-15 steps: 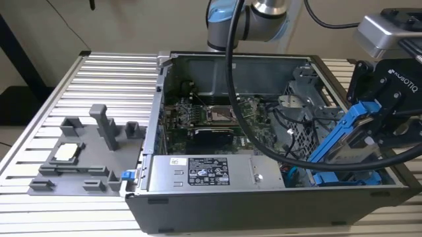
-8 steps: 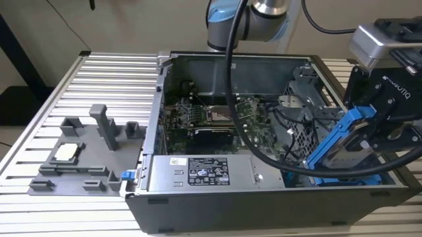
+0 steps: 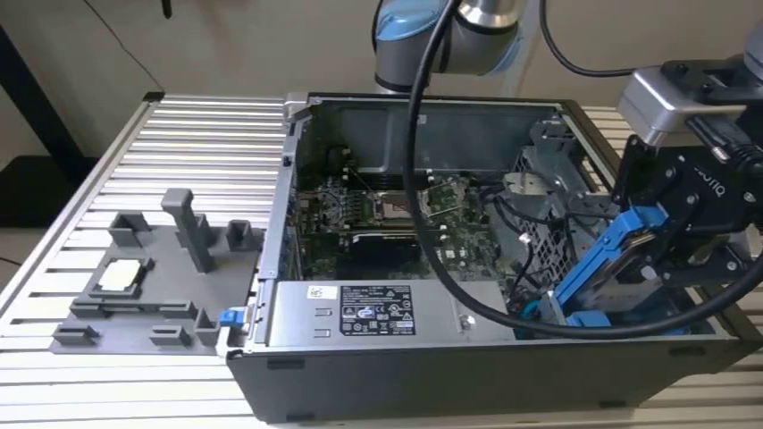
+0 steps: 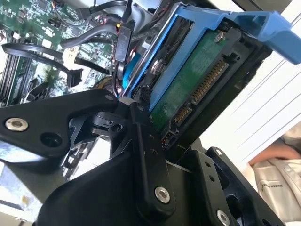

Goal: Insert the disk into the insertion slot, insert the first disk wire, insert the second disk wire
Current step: 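Insert the disk into the insertion slot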

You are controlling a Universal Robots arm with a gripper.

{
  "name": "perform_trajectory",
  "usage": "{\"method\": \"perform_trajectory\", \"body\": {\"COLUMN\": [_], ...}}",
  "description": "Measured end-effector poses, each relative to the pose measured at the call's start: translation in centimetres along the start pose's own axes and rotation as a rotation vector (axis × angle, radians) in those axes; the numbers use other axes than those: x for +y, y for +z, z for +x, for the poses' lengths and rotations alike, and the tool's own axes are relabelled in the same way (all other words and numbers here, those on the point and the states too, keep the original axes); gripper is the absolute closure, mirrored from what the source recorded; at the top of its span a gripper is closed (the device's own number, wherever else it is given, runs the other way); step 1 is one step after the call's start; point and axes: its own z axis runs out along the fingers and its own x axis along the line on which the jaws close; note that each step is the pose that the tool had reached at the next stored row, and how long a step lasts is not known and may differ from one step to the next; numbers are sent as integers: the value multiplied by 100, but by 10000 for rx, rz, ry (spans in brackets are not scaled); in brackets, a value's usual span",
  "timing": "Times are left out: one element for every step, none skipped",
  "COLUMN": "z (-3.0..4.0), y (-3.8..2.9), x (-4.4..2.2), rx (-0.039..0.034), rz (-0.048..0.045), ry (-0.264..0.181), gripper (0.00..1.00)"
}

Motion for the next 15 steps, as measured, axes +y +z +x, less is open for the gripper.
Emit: {"method": "perform_trajectory", "body": {"z": [1,2,2,3,4,5,6,7,7,8,9,8,8,9,9], "y": [16,35,53,72,91,108,126,144,158,172,183,188,188,188,189], "x": [0,-1,-2,-2,-3,-3,-4,-4,-5,-5,-5,-6,-6,-6,-6], "rx": [0,0,0,-1,-2,-2,-3,-5,-6,-7,-6,-5,-5,-5,-4], "rz": [0,0,0,0,0,0,0,0,0,0,0,0,0,1,1], "ry": [0,0,0,0,0,0,0,0,0,0,0,0,0,0,0], "gripper": [67,67,67,67,67,67,67,67,67,67,67,67,67,67,67]}}
